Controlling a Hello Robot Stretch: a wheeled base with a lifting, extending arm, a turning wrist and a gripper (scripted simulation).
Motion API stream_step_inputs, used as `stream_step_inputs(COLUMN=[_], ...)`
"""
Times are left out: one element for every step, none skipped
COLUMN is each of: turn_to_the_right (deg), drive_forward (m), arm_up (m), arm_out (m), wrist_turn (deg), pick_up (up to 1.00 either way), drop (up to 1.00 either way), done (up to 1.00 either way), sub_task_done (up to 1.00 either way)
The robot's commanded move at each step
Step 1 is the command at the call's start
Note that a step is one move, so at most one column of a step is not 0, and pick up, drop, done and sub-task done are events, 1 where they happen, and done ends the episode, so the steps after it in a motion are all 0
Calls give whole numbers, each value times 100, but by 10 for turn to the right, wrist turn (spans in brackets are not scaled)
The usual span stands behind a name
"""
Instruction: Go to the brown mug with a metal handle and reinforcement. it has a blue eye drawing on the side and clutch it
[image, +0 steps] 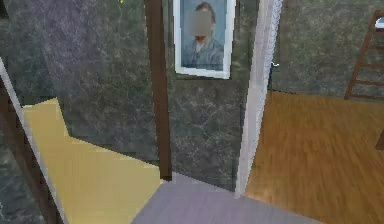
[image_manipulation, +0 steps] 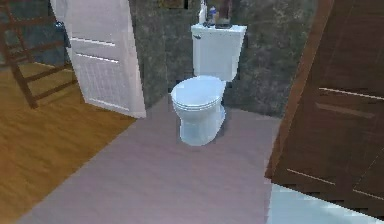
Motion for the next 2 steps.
stream_step_inputs(turn_to_the_right=[-150, 0], drive_forward=[0, 100], arm_up=[0, 0], arm_out=[0, 0], wrist_turn=[0, 0], pick_up=[0, 0], drop=[0, 0], done=[0, 0], sub_task_done=[0, 0])
